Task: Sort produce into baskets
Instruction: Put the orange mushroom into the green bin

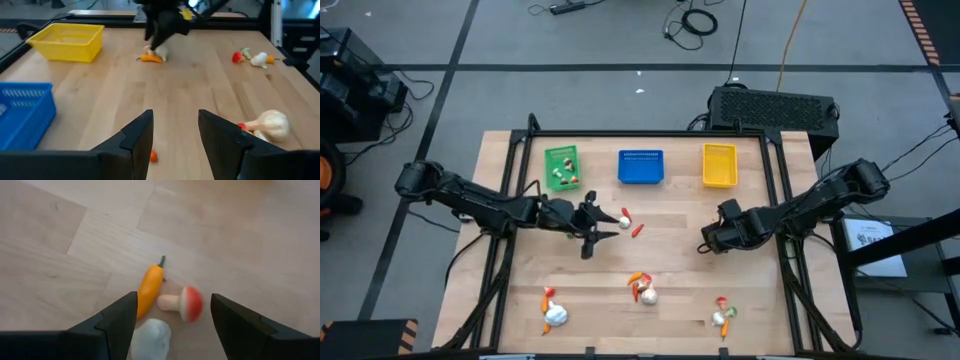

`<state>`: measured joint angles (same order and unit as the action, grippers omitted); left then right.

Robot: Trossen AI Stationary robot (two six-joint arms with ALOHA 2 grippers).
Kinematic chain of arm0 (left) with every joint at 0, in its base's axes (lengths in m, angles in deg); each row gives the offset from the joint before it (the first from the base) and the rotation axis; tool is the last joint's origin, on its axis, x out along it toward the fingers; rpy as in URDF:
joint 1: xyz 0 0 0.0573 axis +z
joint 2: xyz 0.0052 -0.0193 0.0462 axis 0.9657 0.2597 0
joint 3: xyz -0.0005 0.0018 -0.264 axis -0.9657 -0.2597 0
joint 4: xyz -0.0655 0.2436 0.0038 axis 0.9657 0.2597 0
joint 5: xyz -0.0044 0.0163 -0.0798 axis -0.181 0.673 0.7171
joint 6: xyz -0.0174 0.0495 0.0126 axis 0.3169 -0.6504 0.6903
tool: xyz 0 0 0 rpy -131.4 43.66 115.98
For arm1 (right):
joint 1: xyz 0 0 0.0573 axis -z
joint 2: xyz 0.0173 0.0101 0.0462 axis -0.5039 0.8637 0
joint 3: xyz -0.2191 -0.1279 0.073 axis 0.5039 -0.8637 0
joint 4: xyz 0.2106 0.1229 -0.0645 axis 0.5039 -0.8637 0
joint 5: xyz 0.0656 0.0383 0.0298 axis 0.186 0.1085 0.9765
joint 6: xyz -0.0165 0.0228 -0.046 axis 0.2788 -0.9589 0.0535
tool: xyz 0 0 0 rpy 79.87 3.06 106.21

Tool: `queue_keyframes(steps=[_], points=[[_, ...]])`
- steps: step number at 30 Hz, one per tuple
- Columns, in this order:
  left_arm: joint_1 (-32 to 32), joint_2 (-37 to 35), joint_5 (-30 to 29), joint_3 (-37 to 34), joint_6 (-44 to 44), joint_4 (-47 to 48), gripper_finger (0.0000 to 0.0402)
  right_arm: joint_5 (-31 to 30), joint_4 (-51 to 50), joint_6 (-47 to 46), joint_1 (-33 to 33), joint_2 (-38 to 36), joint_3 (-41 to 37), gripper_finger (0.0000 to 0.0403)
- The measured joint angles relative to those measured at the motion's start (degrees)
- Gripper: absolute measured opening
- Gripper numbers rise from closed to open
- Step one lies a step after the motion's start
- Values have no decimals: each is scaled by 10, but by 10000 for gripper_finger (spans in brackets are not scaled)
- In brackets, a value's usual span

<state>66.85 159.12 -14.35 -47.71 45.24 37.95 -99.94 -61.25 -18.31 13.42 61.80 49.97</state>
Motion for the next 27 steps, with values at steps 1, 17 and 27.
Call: queue_keyframes(steps=[1, 17, 27], points=[[3, -4, 0, -5, 8, -2, 164, 1, 0, -5, 0, 0, -6, 241], [6, -8, 2, -5, 26, 17, 164, -24, 46, -28, 0, 0, -50, 131], [3, -8, 2, -5, 43, 18, 164, -32, 50, 4, 0, -7, -50, 11]])
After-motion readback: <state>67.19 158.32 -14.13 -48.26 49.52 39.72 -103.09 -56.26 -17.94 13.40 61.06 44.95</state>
